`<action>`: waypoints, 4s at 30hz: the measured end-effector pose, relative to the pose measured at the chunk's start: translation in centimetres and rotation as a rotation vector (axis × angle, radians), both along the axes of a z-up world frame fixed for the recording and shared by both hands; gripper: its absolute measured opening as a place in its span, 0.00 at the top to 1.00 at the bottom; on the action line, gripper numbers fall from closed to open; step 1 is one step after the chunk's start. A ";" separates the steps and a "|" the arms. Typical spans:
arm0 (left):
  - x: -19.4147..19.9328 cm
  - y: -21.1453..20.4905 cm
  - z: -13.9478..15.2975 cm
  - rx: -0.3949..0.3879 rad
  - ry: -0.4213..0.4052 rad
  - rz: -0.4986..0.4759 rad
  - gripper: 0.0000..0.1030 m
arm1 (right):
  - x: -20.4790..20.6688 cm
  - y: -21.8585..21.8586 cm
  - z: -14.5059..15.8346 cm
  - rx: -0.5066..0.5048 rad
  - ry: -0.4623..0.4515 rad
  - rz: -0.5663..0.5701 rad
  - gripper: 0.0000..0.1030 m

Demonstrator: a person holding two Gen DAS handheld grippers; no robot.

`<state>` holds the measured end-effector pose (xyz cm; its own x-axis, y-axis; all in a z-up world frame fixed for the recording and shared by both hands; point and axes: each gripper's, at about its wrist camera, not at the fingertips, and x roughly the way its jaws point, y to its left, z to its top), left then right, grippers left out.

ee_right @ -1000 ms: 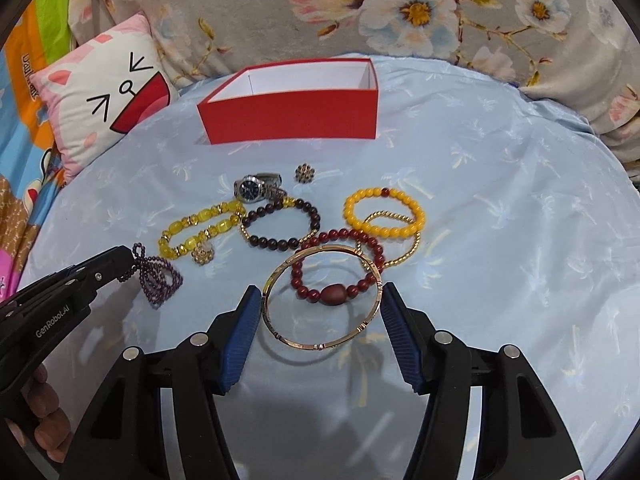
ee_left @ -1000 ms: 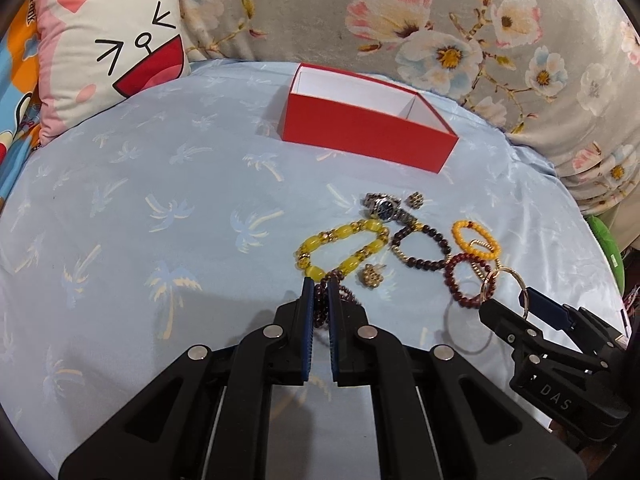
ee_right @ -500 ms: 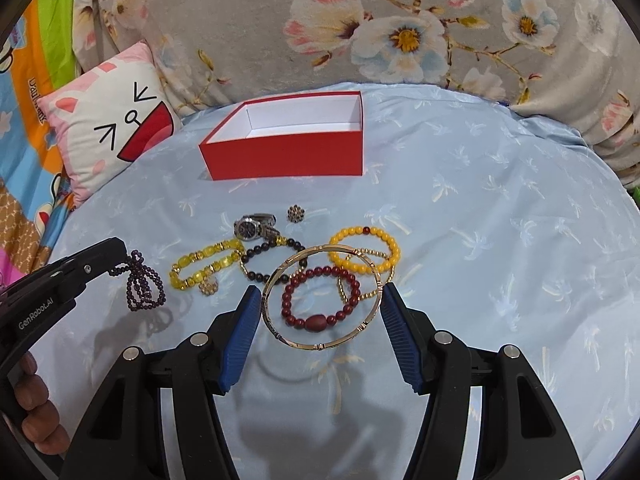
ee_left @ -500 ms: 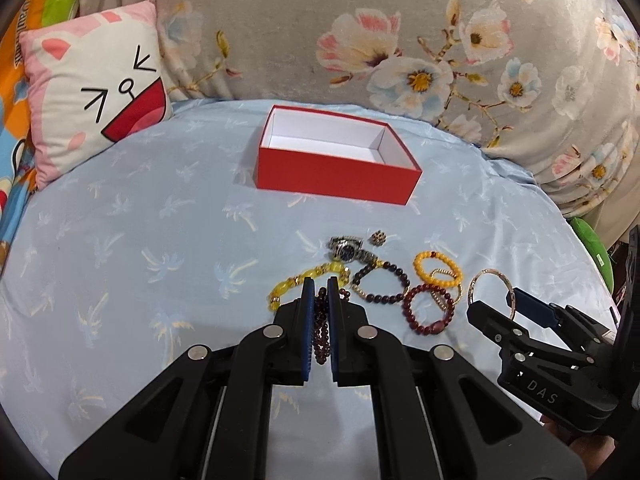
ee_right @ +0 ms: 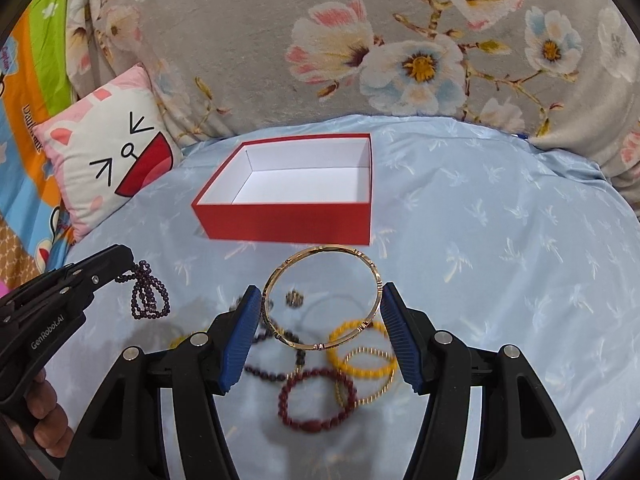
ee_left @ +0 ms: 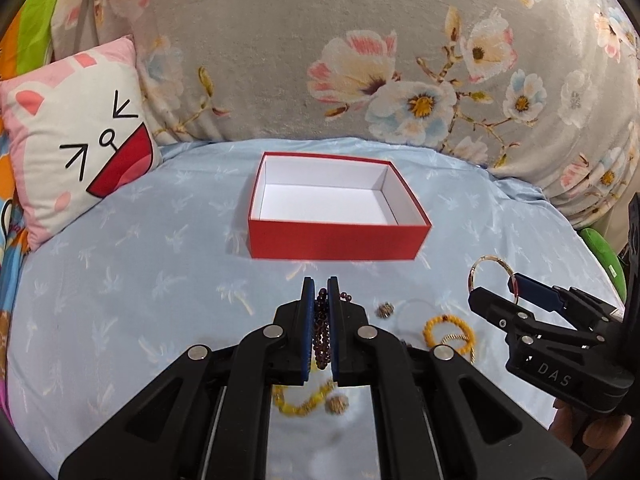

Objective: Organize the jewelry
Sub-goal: 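Carry both pieces into the red box and open the right tool over it, then open the left tool to drop the garnet bracelet into the box, then reach the left tool to the yellow beaded bracelet and grasp it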

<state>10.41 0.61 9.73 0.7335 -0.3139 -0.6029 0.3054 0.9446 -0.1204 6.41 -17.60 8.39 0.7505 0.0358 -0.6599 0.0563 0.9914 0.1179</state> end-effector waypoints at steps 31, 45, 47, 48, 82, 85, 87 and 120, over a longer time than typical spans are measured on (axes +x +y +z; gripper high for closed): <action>24.9 -5.3 -3.3 0.039 0.034 -0.019 0.94 | 26.3 -1.1 -3.1 -0.025 0.110 0.076 0.43; 26.3 -5.0 -3.3 0.036 0.054 0.007 0.81 | 26.6 -2.1 -3.2 -0.010 0.106 0.060 0.34; 26.0 -4.6 -2.9 0.026 0.053 0.014 0.81 | 26.0 -2.1 -2.8 -0.026 0.094 0.055 0.34; 25.6 -4.2 -2.4 0.024 0.048 0.021 0.81 | 25.6 -2.1 -2.5 -0.036 0.088 0.052 0.34; 3.4 1.4 -8.6 0.084 0.155 0.022 0.73 | -1.2 -0.3 -4.9 -0.060 0.089 -0.026 0.33; 2.4 1.2 -9.4 0.075 0.177 0.010 0.73 | -2.4 -0.6 -5.7 -0.044 0.108 -0.039 0.33; 1.8 1.1 -9.9 0.071 0.189 0.006 0.73 | -3.1 -0.7 -6.0 -0.046 0.112 -0.048 0.33; 1.1 0.4 -10.8 0.075 0.186 -0.010 0.76 | -4.2 -1.7 -8.4 0.011 0.146 -0.090 0.33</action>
